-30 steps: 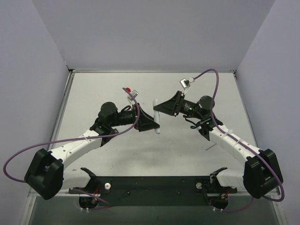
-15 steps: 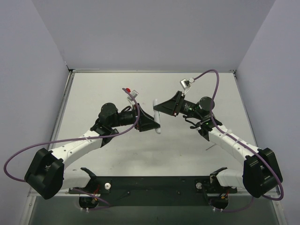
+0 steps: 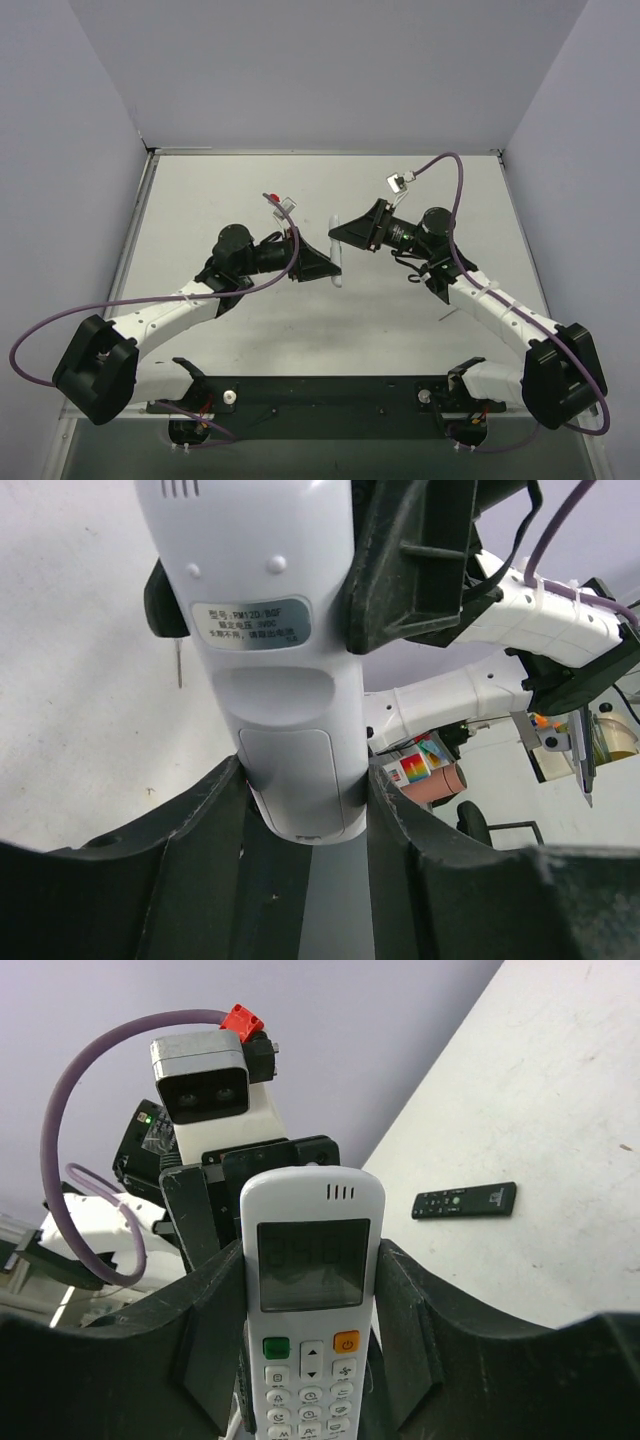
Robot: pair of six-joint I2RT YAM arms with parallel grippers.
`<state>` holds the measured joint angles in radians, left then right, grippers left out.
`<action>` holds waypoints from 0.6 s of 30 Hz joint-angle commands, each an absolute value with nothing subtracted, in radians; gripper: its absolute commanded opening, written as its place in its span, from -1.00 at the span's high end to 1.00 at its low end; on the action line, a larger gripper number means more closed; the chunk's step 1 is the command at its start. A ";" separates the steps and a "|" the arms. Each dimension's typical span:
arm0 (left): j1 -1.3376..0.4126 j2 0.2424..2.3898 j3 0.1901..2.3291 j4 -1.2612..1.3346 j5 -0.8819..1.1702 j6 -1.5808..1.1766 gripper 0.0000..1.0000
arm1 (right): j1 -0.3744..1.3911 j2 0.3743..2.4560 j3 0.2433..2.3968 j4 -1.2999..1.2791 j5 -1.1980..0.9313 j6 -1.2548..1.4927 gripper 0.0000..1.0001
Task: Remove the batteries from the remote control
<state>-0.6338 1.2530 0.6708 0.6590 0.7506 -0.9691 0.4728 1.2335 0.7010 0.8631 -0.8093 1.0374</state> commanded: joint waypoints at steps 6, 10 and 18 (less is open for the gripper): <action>-0.635 1.207 0.704 0.508 0.641 -0.835 0.49 | 0.482 1.106 0.712 0.661 -0.727 0.891 0.21; -0.635 1.218 0.742 0.392 0.615 -0.786 0.83 | 0.482 1.100 0.729 0.566 -0.700 0.873 -0.09; -0.646 1.226 0.825 0.134 0.451 -0.643 1.00 | 0.485 1.109 0.828 0.279 -0.531 0.842 -0.40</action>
<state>-0.6399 1.2255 0.7387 0.2672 0.5743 -0.7563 0.4793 1.1282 0.7376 0.4133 -0.6300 0.8658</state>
